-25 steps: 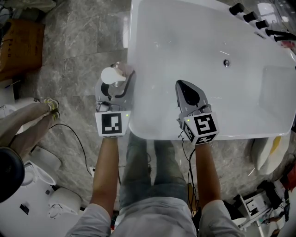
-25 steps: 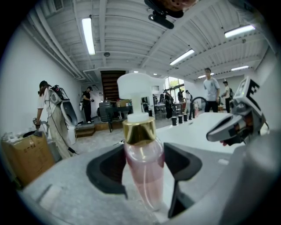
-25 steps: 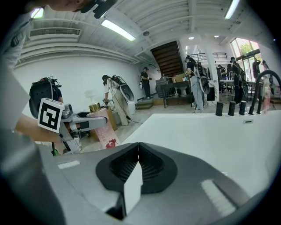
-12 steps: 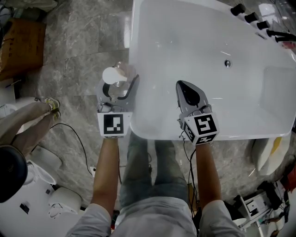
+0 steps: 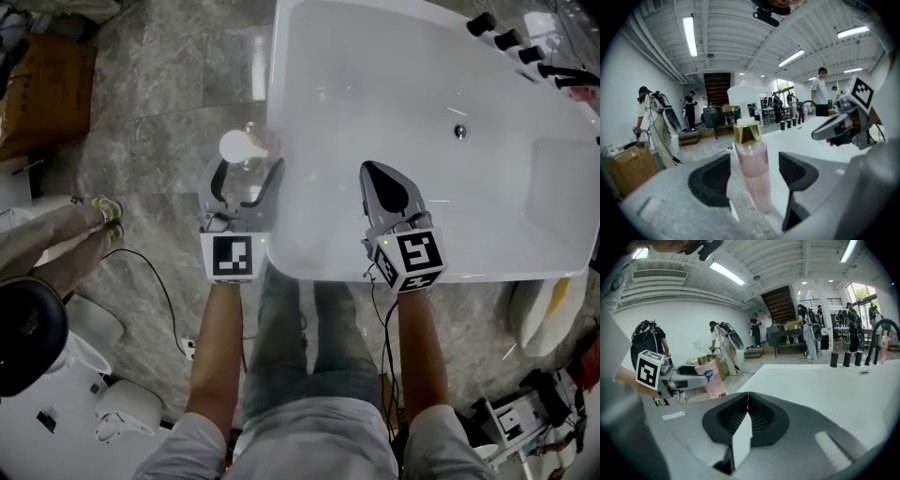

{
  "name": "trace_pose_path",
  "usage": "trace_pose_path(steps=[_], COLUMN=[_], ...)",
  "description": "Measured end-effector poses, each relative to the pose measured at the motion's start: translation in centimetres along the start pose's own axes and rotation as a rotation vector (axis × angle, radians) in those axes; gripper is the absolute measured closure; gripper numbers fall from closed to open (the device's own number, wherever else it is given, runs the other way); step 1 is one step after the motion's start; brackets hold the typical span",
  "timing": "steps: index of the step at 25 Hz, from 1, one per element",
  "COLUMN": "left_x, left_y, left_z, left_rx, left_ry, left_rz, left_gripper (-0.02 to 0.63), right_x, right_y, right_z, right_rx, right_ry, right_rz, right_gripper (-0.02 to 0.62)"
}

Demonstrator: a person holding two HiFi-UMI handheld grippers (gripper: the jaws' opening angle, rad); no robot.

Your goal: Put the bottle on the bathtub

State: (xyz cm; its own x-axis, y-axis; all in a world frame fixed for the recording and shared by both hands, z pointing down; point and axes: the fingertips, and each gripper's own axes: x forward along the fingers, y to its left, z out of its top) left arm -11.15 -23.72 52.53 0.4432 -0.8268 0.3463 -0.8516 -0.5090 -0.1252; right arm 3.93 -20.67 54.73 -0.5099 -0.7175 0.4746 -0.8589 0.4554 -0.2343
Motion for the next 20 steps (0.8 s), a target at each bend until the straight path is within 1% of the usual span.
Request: trace_pose_path(steps=[3,10,13,17,20], left_x=[-0.9,-3.5,-4.6,-6.1,-7.7], left_y=[-0.2,-0.1,0.1,0.3,0.5], left_z=[0.1,1.8,2.7,5.2,7.0], left_rx=[0.026,-0.003,0.008,-0.018,-0.005], left_ry=[0.006,-0.016,-0.011,-0.046,-0.057], left_rz=[-0.005,0.018,0.024,0.044,0.053], left_gripper=[0.288,0.288,0.290,0.314,0.345], right_x=[-0.4,-2.2,-3.1,-4.7,-6.3], right_y=[0.3,1.7,2.0,2.5,3.1], right_z=[0.6,2.4,3.6,5.8,7.6], right_rx=[-0.002,-0.007,-0.012,-0.013,-0.011], right_ry=[-0.010,-0.038,-0.058,-0.087,-0.110], right_rz=[-0.002,-0.011,-0.017,-0.032,-0.042], right_gripper=[0.592,0.592,0.592,0.592,0.592])
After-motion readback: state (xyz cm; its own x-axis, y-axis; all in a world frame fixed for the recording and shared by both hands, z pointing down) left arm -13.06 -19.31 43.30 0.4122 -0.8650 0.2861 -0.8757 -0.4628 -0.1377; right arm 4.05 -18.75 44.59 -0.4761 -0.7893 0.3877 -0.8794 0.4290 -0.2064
